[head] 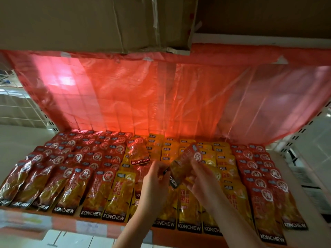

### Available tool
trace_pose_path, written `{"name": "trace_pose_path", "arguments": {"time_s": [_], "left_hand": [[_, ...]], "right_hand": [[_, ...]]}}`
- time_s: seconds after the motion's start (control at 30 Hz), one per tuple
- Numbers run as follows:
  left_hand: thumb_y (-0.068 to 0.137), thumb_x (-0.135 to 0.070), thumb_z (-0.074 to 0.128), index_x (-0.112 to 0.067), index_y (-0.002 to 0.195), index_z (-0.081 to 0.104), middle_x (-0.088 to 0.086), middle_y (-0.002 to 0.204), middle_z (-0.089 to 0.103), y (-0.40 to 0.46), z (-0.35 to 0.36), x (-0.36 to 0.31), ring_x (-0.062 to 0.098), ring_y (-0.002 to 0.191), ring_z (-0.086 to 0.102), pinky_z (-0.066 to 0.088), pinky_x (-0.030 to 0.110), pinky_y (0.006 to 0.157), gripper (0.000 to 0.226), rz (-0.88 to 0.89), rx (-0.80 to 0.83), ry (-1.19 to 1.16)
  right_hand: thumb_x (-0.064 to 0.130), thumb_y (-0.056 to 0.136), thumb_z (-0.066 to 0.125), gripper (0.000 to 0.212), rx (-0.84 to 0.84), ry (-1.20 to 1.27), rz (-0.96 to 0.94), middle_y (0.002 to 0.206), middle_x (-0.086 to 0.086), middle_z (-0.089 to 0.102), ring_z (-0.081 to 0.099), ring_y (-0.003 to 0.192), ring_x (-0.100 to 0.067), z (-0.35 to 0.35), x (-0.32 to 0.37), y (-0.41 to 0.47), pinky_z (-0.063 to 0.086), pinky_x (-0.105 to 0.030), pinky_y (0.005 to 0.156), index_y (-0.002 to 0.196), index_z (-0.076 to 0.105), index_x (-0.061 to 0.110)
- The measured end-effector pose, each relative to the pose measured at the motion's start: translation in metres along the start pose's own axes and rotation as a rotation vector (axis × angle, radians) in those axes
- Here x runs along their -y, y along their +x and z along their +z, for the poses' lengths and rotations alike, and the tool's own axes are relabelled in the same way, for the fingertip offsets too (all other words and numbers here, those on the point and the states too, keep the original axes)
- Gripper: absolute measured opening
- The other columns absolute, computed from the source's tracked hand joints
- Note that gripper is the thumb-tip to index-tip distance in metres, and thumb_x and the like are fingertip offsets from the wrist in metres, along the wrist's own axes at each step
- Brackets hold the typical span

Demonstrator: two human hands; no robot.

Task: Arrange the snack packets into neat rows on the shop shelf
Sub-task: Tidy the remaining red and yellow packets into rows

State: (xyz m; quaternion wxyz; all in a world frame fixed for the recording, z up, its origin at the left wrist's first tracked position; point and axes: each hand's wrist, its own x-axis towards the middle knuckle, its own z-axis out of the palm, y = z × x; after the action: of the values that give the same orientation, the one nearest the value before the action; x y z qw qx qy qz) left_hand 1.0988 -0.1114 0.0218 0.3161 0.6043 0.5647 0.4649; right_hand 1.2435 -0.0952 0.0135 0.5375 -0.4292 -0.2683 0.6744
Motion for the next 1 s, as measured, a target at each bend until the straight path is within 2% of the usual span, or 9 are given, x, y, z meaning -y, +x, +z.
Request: {"name": "trace_pose_path", "arguments": {"time_s": [0.13, 0.27, 0.37, 0.5, 0.63, 0.73, 0.83, 0.93, 1.0], "left_hand": [[0.085, -0.013, 0.063, -0.014, 0.094, 0.059, -0.006, 0.087, 0.062, -0.012, -0.001, 0.027, 0.013, 0.079, 0.058, 0.04, 0.02, 0.069, 0.01, 0.109, -0.118, 0.426], [0.078, -0.023, 0.068, -0.004, 0.108, 0.057, 0.015, 0.099, 0.062, -0.017, -0.009, 0.04, 0.034, 0.091, 0.058, 0.048, 0.043, 0.073, 0.037, -0.046, -0.203, 0.709], [0.075, -0.029, 0.074, 0.0, 0.118, 0.051, 0.022, 0.105, 0.059, -0.017, -0.008, 0.044, 0.041, 0.094, 0.057, 0.049, 0.049, 0.074, 0.057, -0.103, -0.178, 0.792], [0.073, -0.036, 0.074, -0.001, 0.126, 0.045, 0.024, 0.114, 0.054, -0.015, -0.005, 0.041, 0.043, 0.102, 0.053, 0.046, 0.053, 0.079, 0.069, -0.18, -0.205, 0.829], [0.072, -0.033, 0.076, -0.002, 0.132, 0.041, 0.023, 0.119, 0.053, -0.015, -0.002, 0.032, 0.043, 0.11, 0.05, 0.042, 0.054, 0.085, 0.076, -0.238, -0.201, 0.814], [0.071, -0.027, 0.078, -0.004, 0.132, 0.041, 0.023, 0.115, 0.055, -0.014, -0.001, 0.026, 0.042, 0.106, 0.052, 0.044, 0.052, 0.084, 0.074, -0.232, -0.175, 0.821], [0.077, -0.011, 0.069, -0.011, 0.129, 0.041, 0.019, 0.112, 0.053, -0.012, -0.001, 0.019, 0.04, 0.098, 0.055, 0.048, 0.047, 0.074, 0.059, -0.271, -0.173, 0.757], [0.082, 0.0, 0.056, -0.014, 0.123, 0.043, 0.015, 0.106, 0.056, -0.007, -0.003, 0.009, 0.032, 0.081, 0.055, 0.05, 0.041, 0.063, 0.045, -0.301, -0.189, 0.616], [0.085, -0.004, 0.06, -0.017, 0.123, 0.047, 0.013, 0.104, 0.059, -0.003, -0.007, 0.004, 0.024, 0.074, 0.05, 0.043, 0.036, 0.061, 0.042, -0.304, -0.202, 0.521]], "right_hand": [[0.023, 0.088, 0.059, 0.031, -0.129, -0.025, -0.022, 0.11, -0.015, 0.067, 0.062, 0.105, -0.032, -0.01, 0.004, -0.004, 0.043, -0.055, 0.097, 0.116, 0.059, 0.01], [0.023, 0.089, 0.058, 0.027, -0.136, -0.055, -0.038, 0.108, -0.011, 0.069, 0.064, 0.103, -0.029, -0.021, 0.008, -0.01, 0.046, -0.052, 0.096, 0.114, 0.062, 0.014], [0.025, 0.088, 0.06, 0.025, -0.166, -0.071, -0.045, 0.106, -0.006, 0.07, 0.063, 0.105, -0.026, -0.029, 0.01, -0.014, 0.046, -0.045, 0.095, 0.11, 0.063, 0.015], [0.04, 0.071, 0.069, 0.045, -0.175, -0.101, -0.074, 0.118, 0.0, 0.065, 0.055, 0.118, -0.021, -0.034, 0.016, -0.023, 0.037, -0.051, 0.105, 0.11, 0.063, 0.02], [0.041, 0.07, 0.068, 0.047, -0.161, -0.107, -0.113, 0.117, 0.001, 0.065, 0.055, 0.118, -0.018, -0.042, 0.023, -0.028, 0.036, -0.049, 0.107, 0.109, 0.061, 0.017], [0.039, 0.073, 0.066, 0.046, -0.161, -0.127, -0.151, 0.114, 0.004, 0.067, 0.058, 0.114, -0.015, -0.049, 0.028, -0.033, 0.038, -0.046, 0.106, 0.115, 0.06, 0.021], [0.037, 0.077, 0.065, 0.045, -0.168, -0.15, -0.186, 0.113, 0.005, 0.068, 0.06, 0.11, -0.013, -0.057, 0.031, -0.037, 0.04, -0.045, 0.103, 0.119, 0.06, 0.022], [0.027, 0.086, 0.061, 0.024, -0.17, -0.173, -0.206, 0.106, 0.009, 0.07, 0.063, 0.1, -0.005, -0.068, 0.035, -0.04, 0.045, -0.033, 0.093, 0.111, 0.062, 0.025], [0.026, 0.088, 0.061, 0.021, -0.179, -0.194, -0.205, 0.104, 0.011, 0.07, 0.064, 0.099, -0.004, -0.074, 0.037, -0.042, 0.046, -0.031, 0.09, 0.109, 0.062, 0.027]]}}
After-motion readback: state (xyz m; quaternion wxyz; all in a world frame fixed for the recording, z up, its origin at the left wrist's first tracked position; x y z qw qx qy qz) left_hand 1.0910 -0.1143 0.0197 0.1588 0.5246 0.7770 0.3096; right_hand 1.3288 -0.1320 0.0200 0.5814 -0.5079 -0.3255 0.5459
